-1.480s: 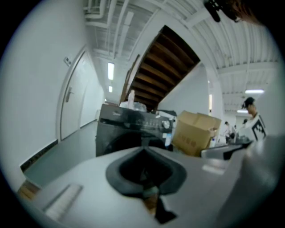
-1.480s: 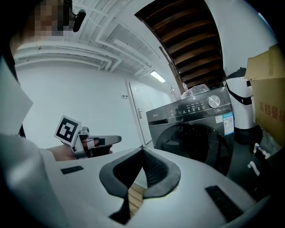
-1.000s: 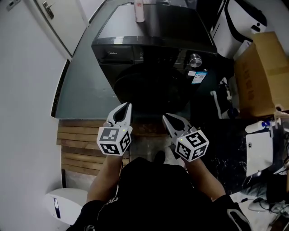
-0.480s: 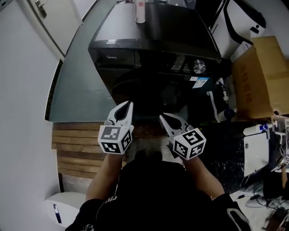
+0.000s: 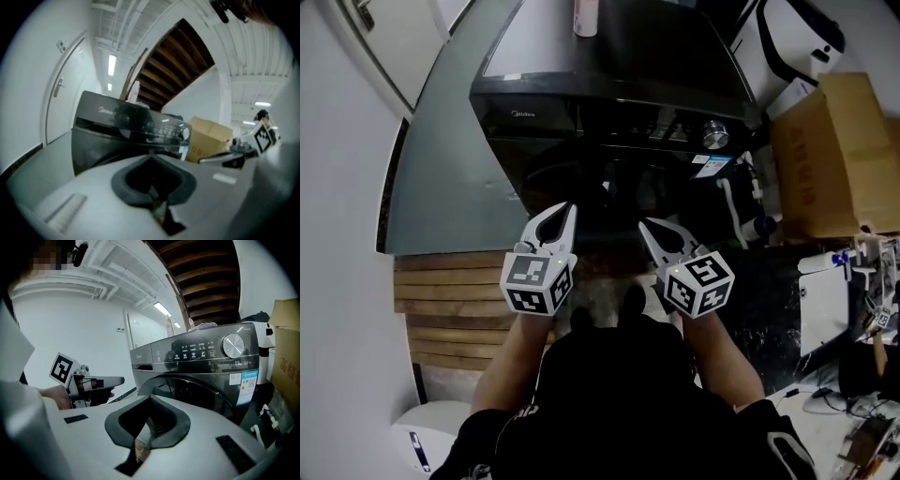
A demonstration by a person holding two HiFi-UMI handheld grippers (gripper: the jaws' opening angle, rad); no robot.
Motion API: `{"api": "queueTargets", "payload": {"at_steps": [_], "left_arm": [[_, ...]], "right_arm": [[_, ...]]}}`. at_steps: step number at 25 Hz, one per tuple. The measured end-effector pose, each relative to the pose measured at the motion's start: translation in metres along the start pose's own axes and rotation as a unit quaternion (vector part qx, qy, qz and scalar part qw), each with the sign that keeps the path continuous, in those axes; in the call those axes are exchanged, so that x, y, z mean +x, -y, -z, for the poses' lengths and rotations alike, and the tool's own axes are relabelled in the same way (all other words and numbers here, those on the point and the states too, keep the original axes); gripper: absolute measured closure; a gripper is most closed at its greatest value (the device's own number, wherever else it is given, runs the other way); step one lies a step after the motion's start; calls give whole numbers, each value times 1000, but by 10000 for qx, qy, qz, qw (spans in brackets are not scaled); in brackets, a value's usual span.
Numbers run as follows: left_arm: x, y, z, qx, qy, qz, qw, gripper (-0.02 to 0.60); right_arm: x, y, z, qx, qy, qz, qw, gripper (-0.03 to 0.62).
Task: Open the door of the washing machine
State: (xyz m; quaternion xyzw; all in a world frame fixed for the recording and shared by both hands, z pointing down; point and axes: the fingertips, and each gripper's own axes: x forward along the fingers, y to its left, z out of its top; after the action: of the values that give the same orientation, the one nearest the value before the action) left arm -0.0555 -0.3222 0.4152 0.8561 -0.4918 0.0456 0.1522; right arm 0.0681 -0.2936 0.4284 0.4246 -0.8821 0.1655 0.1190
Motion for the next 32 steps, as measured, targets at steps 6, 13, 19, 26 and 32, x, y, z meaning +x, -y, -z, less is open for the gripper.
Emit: {"api": "queueTargets", "payload": {"at_steps": [6,13,19,26,32], "left_arm": [[37,8,1,-24,-78,-46,10000,572],[75,22,-2,48,-220,-36,9997,573],[93,18,-8,77,-245,-121,9996,572],[100,11,-20,96,-234,-177,9995,572],[103,12,-17,95,-302,-166,9994,572]], "right_arm": [[9,37,4,-30,-177,-18,9998,595],[17,96,3,-231,-340,68,9991,549],[26,132,3,-469,-512,146,9975,514],[37,165,21,-909,-988,400,9901,433],[43,181,33,-1051,-1301,502,9846,413]]}}
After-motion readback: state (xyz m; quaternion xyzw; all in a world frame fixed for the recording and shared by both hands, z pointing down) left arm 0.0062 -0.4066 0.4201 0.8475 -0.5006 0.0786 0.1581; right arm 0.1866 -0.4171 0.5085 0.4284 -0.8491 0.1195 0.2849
